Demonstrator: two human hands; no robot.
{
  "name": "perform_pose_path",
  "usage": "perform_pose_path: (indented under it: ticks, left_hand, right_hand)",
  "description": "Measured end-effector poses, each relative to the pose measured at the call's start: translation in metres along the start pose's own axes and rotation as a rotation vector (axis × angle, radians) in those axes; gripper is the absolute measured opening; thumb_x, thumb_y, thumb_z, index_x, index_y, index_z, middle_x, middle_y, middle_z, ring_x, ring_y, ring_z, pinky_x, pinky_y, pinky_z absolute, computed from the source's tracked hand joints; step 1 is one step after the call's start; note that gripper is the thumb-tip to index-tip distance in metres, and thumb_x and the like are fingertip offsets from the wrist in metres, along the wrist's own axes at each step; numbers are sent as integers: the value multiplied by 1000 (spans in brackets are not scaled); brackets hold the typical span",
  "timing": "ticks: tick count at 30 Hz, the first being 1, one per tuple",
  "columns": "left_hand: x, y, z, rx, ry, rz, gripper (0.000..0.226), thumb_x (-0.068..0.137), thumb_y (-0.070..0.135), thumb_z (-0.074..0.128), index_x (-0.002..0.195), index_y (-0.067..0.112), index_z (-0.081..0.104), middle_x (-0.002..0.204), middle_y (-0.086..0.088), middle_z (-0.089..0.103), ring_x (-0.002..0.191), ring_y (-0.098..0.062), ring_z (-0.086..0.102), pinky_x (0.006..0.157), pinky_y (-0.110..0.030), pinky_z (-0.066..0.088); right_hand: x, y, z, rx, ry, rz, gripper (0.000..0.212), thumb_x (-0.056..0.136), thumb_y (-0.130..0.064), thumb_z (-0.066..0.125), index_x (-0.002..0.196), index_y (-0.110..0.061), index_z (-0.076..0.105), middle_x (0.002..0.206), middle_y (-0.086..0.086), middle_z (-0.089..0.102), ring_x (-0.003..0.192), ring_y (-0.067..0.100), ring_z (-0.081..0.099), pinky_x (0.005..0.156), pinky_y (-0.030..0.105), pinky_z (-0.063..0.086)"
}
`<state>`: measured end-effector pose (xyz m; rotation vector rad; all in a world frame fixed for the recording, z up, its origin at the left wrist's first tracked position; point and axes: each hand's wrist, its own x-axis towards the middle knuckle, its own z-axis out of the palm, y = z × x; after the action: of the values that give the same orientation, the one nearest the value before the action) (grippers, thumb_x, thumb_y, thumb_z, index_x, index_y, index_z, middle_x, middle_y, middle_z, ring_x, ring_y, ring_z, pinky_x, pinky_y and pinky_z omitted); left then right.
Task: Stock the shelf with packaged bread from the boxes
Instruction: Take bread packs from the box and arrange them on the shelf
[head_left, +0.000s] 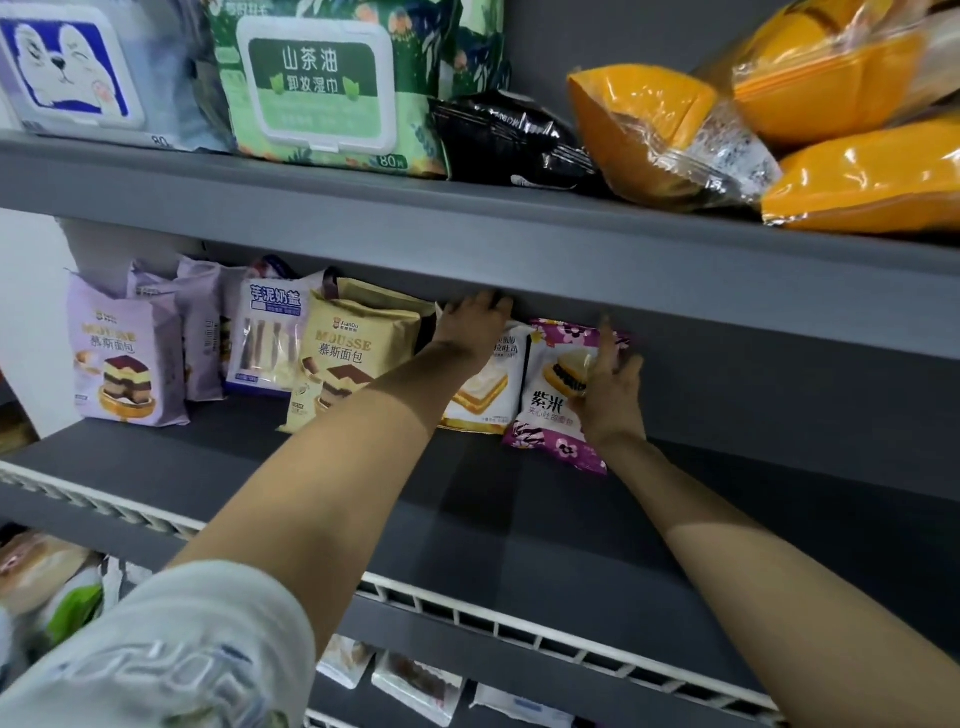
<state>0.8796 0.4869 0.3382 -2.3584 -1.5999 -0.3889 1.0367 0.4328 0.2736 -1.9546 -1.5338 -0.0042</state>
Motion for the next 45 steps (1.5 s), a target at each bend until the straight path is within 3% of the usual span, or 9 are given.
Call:
perform_pose_path:
  ticks: [3,7,11,18,22,30,36,40,45]
  left_hand:
    - [-3,-1,6,-19,89,-29,53,96,8,43,145,10,24,148,-18,29,138,-35,28,111,-47,28]
    - [-14,-2,2,-81,101,-7,57,91,-5,40,145,8,25,145,-17,32,135,-33,33,105,-42,37]
    - [-39,-12,-12,-191,97,-25,55,88,-6,45,140,11,34,141,-13,39,129,-31,43,97,-39,44]
    - [-126,-83,-39,-403,49,-263,27,91,20,48,115,15,59,109,-11,67,100,-31,62,85,-38,52]
    - [-218,-152,-50,-362,167,-414,22,89,20,53,108,14,63,107,-13,68,103,-33,61,80,-37,50]
    - [-446,-297,-49,-248,104,-826,23,94,22,48,105,13,65,93,-7,69,87,-29,64,62,-34,48]
    - [-642,-408,-25,-270,-64,-1120,23,90,20,48,101,11,65,92,-13,69,89,-32,64,65,-34,46]
    - [-755,-471,-1,-283,-205,-1262,20,86,22,52,99,13,65,104,-18,68,100,-36,62,80,-39,49]
    - [-855,-514,37,-375,-416,-1348,19,86,16,52,100,8,63,109,-19,66,104,-34,61,86,-40,50]
  right_hand:
    - [-2,-8,-3,-324,82,-43,91,84,-12,67,149,-23,5,146,23,14,136,36,24,105,42,36]
    - [-8,-19,-10,-451,59,-126,79,93,-20,55,150,-9,2,154,22,1,145,35,3,119,46,8]
    - [-26,-44,-19,-183,58,-273,73,89,-12,59,149,-11,18,152,16,13,142,32,14,118,39,17]
    - [-75,-144,-19,255,-241,-421,37,91,-8,52,127,-12,54,123,10,59,116,26,55,96,31,41]
    - [-130,-220,8,390,-395,-515,31,88,-8,56,119,-12,60,104,8,64,102,24,60,90,31,47]
    - [-309,-369,96,327,-722,-834,22,95,-18,49,113,-16,63,92,2,65,92,23,62,78,38,53]
    - [-468,-480,190,274,-1015,-873,14,94,-15,51,100,-11,63,102,11,64,94,28,60,76,37,50]
    - [-564,-534,248,185,-1201,-858,26,95,-9,46,115,1,60,125,17,60,118,31,52,87,29,38]
    - [-666,-567,328,9,-1366,-825,21,92,-13,48,101,-1,63,115,22,63,111,34,57,77,31,40]
